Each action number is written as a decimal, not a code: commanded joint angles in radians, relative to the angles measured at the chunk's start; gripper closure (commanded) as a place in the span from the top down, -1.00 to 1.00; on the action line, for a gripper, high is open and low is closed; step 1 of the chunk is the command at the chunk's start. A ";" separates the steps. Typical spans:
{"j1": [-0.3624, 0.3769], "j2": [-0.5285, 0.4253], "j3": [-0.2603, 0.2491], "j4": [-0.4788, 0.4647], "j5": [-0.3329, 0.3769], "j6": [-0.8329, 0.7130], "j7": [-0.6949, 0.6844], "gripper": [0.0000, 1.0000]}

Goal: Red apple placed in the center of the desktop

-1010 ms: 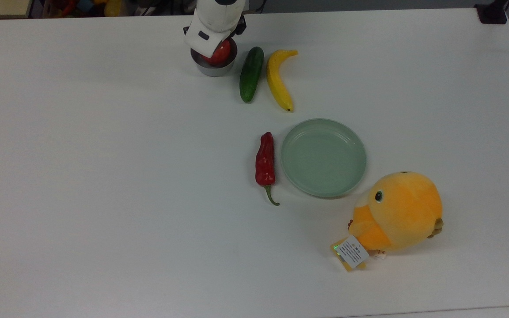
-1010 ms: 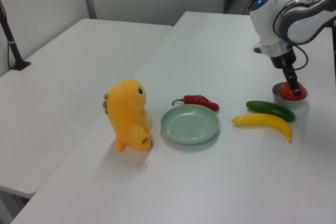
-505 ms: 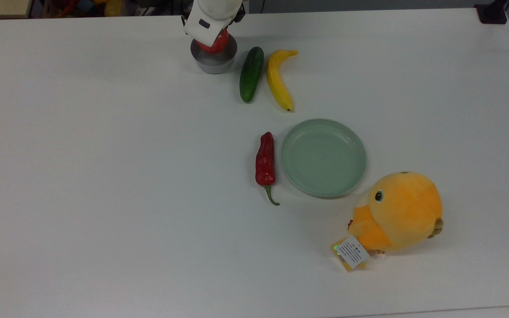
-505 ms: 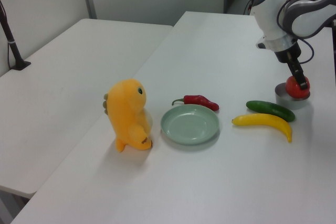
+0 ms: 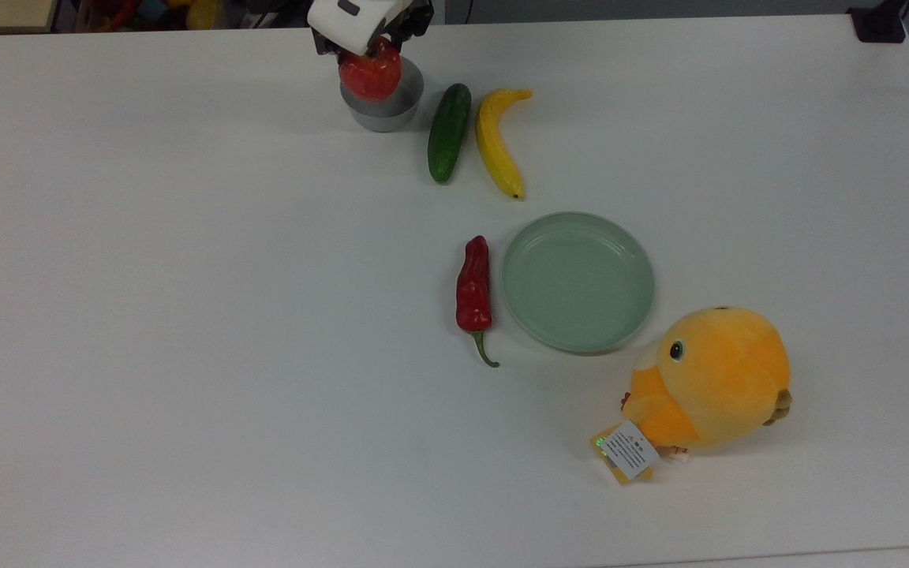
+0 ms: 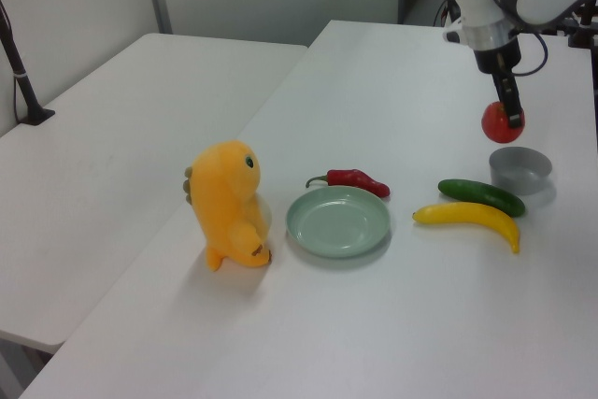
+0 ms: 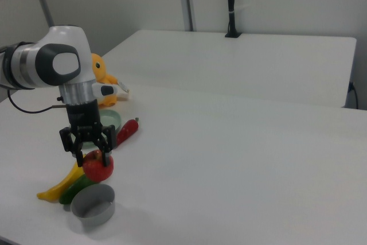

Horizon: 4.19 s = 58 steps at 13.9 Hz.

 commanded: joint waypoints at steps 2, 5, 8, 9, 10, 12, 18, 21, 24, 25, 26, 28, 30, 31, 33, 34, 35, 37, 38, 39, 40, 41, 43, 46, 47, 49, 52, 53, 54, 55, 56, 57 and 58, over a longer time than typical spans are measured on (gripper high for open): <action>-0.007 0.000 0.003 0.062 -0.017 -0.021 -0.019 -0.16; -0.010 0.010 -0.003 0.099 -0.013 -0.015 -0.017 -0.16; -0.015 0.034 -0.008 0.166 0.003 0.013 -0.005 -0.16; -0.021 0.053 -0.008 0.191 0.018 0.043 -0.003 -0.16; -0.024 0.084 -0.008 0.203 0.030 0.068 -0.003 -0.16; -0.025 0.173 -0.008 0.251 0.033 0.132 0.028 -0.16; -0.036 0.279 -0.008 0.246 0.035 0.277 0.139 -0.15; -0.033 0.323 -0.008 0.251 0.035 0.312 0.139 -0.15; -0.030 0.356 -0.008 0.245 0.035 0.364 0.139 -0.14; -0.029 0.362 -0.008 0.245 0.034 0.366 0.139 -0.09; -0.026 0.368 -0.008 0.243 0.033 0.366 0.139 -0.08; -0.025 0.368 -0.008 0.245 0.033 0.364 0.139 0.54; -0.024 0.368 -0.007 0.245 0.033 0.363 0.138 1.00; -0.024 0.366 -0.007 0.245 0.033 0.363 0.139 1.00; -0.024 0.363 -0.007 0.245 0.033 0.361 0.141 1.00; -0.024 0.363 -0.007 0.245 0.033 0.359 0.141 1.00; -0.024 0.357 -0.007 0.245 0.033 0.352 0.141 1.00; -0.021 0.302 -0.007 0.251 0.035 0.303 0.189 1.00; -0.021 0.247 -0.005 0.252 0.035 0.245 0.229 1.00; -0.021 0.201 -0.006 0.251 0.035 0.222 0.231 1.00; -0.021 0.160 -0.005 0.251 0.037 0.194 0.233 1.00; -0.021 0.121 -0.005 0.252 0.046 0.166 0.240 1.00; -0.030 0.051 -0.008 0.254 0.127 0.175 0.282 1.00; -0.032 0.047 -0.014 0.335 0.181 0.166 0.315 1.00; -0.027 0.047 -0.014 0.349 0.185 0.172 0.355 1.00; -0.021 0.047 -0.014 0.372 0.187 0.172 0.418 1.00; 0.007 0.063 -0.031 0.389 0.187 0.169 0.475 1.00; 0.016 0.063 -0.057 0.389 0.188 0.165 0.475 1.00; 0.045 0.064 -0.080 0.390 0.188 0.165 0.472 1.00; 0.048 0.064 -0.089 0.399 0.188 0.160 0.472 1.00; 0.048 0.066 -0.089 0.403 0.187 0.159 0.468 1.00; 0.048 0.067 -0.089 0.404 0.187 0.158 0.461 1.00; 0.048 0.069 -0.089 0.404 0.176 0.158 0.440 1.00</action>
